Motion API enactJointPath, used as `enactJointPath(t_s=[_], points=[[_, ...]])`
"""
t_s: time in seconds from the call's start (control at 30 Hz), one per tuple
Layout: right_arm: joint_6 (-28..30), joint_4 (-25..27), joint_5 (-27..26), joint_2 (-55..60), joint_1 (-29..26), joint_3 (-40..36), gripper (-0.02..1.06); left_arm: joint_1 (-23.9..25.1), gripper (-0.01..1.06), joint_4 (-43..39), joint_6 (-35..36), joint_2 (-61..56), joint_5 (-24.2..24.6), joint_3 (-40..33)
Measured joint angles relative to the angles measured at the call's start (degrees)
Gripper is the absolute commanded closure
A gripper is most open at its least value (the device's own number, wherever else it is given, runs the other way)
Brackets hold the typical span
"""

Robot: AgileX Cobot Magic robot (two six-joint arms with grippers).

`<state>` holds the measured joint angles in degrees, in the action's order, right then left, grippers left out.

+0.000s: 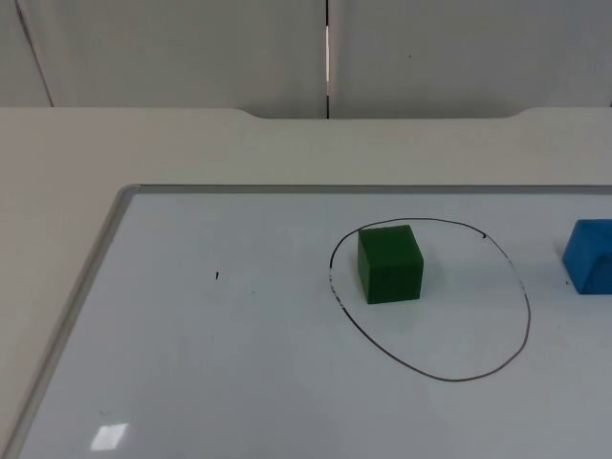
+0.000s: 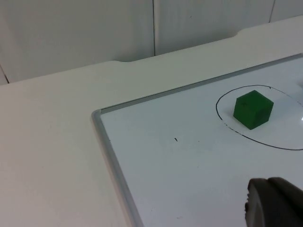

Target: Push the two cubes into the marked area.

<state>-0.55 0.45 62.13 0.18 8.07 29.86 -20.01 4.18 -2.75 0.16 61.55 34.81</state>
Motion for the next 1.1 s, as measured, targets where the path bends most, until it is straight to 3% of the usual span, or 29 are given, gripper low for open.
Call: enactJointPath(t_s=[0.4, 0.67, 0.93, 1.03, 1.1], points=[[0.0, -0.1, 0.0, 0.0, 0.0, 0.0, -0.01, 0.0, 1.05, -0.5, 0.0, 0.0, 0.6, -0.9], [0.0, -0.4, -0.2, 0.0, 0.0, 0.1, -0.01, 0.0, 1.05, -0.5, 0.8, 0.0, 0.6, -6.2], [0.0, -0.4, -4.1, 6.3, 0.0, 2.6, 0.01, 0.0, 1.05, -0.6, 1.3, 0.0, 0.6, -6.2], [-0.3, -0.4, -5.1, 13.0, 0.0, 3.6, 0.07, 0.0, 1.05, -1.1, 1.3, 0.0, 0.6, -6.2], [-0.8, -0.4, -5.3, 15.6, 0.0, 3.9, 0.19, 0.0, 1.05, -1.2, 1.3, 0.0, 0.6, -6.2]])
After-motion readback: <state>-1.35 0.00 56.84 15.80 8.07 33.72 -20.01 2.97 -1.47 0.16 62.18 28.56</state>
